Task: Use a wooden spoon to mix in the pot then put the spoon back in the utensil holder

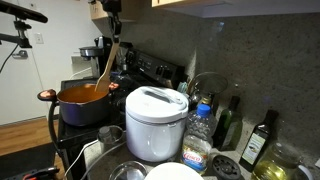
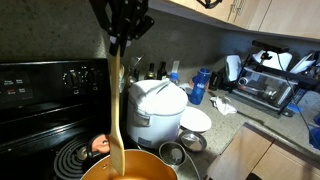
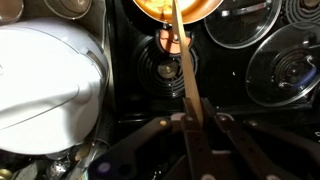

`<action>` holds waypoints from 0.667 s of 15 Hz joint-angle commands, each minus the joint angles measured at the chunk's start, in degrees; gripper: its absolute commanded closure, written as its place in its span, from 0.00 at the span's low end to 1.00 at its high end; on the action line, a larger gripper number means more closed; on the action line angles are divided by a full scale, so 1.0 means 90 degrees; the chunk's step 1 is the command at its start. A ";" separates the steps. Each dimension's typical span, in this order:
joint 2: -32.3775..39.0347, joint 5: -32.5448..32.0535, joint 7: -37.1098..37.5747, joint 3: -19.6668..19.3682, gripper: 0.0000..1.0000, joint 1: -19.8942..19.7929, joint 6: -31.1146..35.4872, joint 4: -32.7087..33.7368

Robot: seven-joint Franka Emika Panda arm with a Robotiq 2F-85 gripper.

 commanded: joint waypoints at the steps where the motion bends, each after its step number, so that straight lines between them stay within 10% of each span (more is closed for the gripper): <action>1: -0.0284 -0.0326 0.0292 0.0123 0.97 -0.0008 0.0308 -0.0008; 10: -0.0425 -0.2602 0.0862 0.0619 0.97 -0.0049 0.1762 -0.0620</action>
